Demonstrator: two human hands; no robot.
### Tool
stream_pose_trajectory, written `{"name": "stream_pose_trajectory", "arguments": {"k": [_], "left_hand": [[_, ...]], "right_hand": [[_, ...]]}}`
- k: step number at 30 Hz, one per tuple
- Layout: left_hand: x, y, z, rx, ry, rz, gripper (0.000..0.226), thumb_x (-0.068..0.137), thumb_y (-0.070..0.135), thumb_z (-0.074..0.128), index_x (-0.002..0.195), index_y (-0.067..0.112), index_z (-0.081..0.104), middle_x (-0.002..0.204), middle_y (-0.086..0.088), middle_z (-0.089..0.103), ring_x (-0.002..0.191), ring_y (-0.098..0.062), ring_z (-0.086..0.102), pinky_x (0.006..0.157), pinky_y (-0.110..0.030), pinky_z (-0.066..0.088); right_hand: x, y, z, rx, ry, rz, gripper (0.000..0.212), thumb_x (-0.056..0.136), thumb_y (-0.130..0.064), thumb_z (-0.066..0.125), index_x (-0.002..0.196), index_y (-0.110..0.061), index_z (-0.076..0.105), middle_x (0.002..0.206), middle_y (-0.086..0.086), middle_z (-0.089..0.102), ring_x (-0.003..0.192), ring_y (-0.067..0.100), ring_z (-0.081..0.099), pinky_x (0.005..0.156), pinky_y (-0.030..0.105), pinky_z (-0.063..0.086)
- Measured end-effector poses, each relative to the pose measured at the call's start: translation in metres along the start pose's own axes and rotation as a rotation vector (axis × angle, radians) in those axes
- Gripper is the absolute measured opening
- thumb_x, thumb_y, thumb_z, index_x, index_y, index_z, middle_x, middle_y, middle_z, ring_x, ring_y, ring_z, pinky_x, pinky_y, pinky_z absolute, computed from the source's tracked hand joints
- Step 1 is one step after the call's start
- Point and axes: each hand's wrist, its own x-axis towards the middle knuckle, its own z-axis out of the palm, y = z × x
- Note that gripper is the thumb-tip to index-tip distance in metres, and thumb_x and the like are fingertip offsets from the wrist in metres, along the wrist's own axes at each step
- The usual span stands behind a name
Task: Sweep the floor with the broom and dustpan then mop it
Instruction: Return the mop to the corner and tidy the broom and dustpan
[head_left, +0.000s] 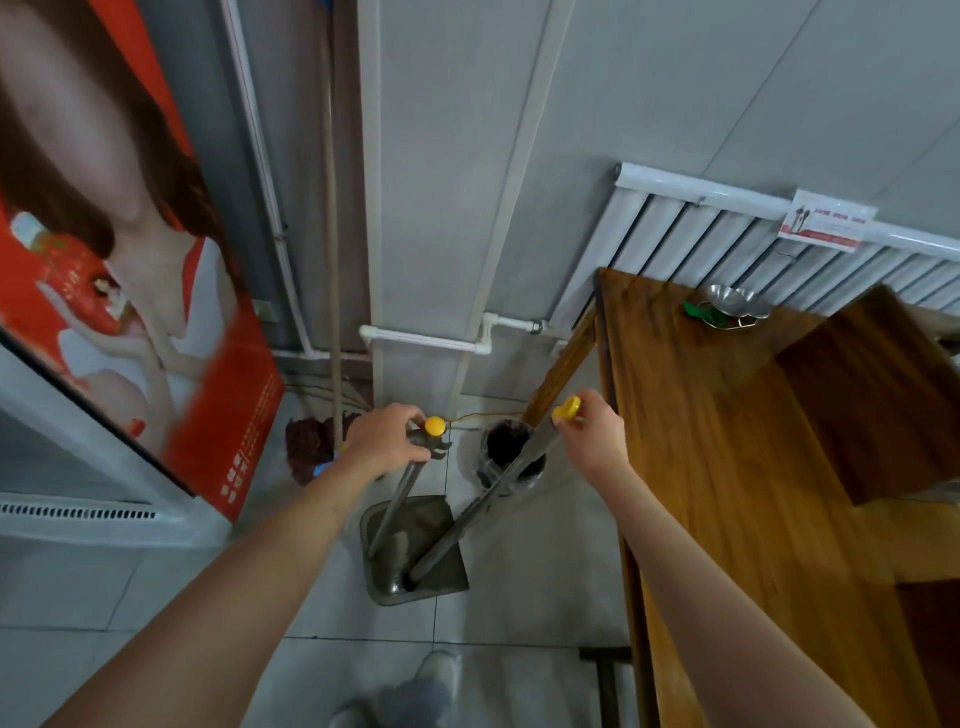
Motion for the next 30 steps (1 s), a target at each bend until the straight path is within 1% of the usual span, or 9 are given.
{"name": "stream_pose_trajectory", "arguments": {"k": [3,5,9,13,16,19,22,26,30], "left_hand": [[0.024,0.011,-0.007,0.133,0.003,0.066,0.048,0.077,0.042,0.073,0.12,0.029,0.056,0.121,0.003,0.063,0.112,-0.022,0.058,0.096,-0.036,0.039],[0.037,0.017,-0.011,0.263,0.02,0.091,0.048,0.082,0.045,0.067,0.125,0.03,0.052,0.125,0.004,0.061,0.116,-0.022,0.055,0.097,-0.036,0.032],[0.058,0.017,-0.015,0.387,0.118,0.076,0.051,0.086,0.048,0.062,0.132,0.031,0.051,0.127,0.001,0.06,0.119,-0.024,0.051,0.098,-0.039,0.029],[0.073,0.005,-0.021,0.345,0.161,0.008,0.047,0.083,0.045,0.066,0.127,0.033,0.057,0.122,0.0,0.057,0.115,-0.024,0.048,0.095,-0.039,0.028],[0.082,-0.004,-0.027,0.31,0.184,-0.043,0.045,0.081,0.043,0.069,0.124,0.032,0.059,0.128,0.001,0.049,0.121,-0.024,0.04,0.101,-0.044,0.025],[0.087,-0.012,-0.027,0.248,0.178,-0.115,0.047,0.083,0.04,0.068,0.128,0.031,0.057,0.145,-0.003,0.033,0.136,-0.026,0.023,0.109,-0.055,0.019],[0.089,-0.02,-0.027,0.197,0.157,-0.194,0.049,0.087,0.04,0.064,0.133,0.03,0.052,0.157,-0.006,0.014,0.145,-0.029,0.003,0.11,-0.064,0.012],[0.092,-0.031,-0.03,0.061,0.166,-0.333,0.043,0.09,0.036,0.061,0.132,0.03,0.052,0.16,-0.005,-0.008,0.145,-0.033,-0.017,0.106,-0.071,0.004],[0.095,-0.031,-0.026,-0.096,0.232,-0.39,0.037,0.09,0.025,0.063,0.126,0.028,0.055,0.158,-0.009,-0.02,0.142,-0.037,-0.023,0.105,-0.073,0.003]], "right_hand": [[0.02,0.003,0.001,0.014,-0.012,0.025,0.028,0.092,-0.018,0.063,0.117,-0.009,0.055,0.087,-0.004,0.055,0.075,0.01,0.053,0.058,0.019,0.039],[0.035,0.006,0.001,0.025,-0.01,0.03,0.026,0.091,-0.017,0.064,0.114,-0.009,0.055,0.083,-0.006,0.054,0.071,0.005,0.05,0.055,0.014,0.035],[0.064,0.004,0.007,0.037,-0.034,0.032,0.023,0.09,-0.019,0.066,0.108,-0.01,0.055,0.081,-0.006,0.054,0.067,0.002,0.048,0.053,0.014,0.034],[0.083,0.0,0.016,0.084,-0.055,0.057,0.022,0.089,-0.02,0.067,0.105,-0.01,0.054,0.079,-0.005,0.053,0.068,0.005,0.051,0.056,0.017,0.038],[0.095,-0.007,0.021,0.104,-0.068,0.07,0.022,0.09,-0.02,0.065,0.105,-0.009,0.052,0.085,0.0,0.055,0.069,0.008,0.05,0.055,0.019,0.037],[0.101,-0.014,0.03,0.12,-0.131,0.099,0.028,0.094,-0.023,0.059,0.115,-0.01,0.046,0.097,0.007,0.056,0.078,0.016,0.053,0.063,0.025,0.04],[0.104,-0.021,0.04,0.126,-0.169,0.113,0.032,0.092,-0.024,0.061,0.118,-0.012,0.046,0.096,0.005,0.056,0.082,0.019,0.056,0.07,0.032,0.045],[0.111,-0.031,0.051,0.1,-0.199,0.096,0.032,0.089,-0.023,0.066,0.116,-0.01,0.056,0.092,0.001,0.057,0.085,0.02,0.056,0.074,0.03,0.044],[0.12,-0.037,0.058,0.016,-0.213,0.089,0.029,0.088,-0.02,0.068,0.11,-0.003,0.059,0.088,0.001,0.054,0.084,0.021,0.052,0.074,0.028,0.041]]}}
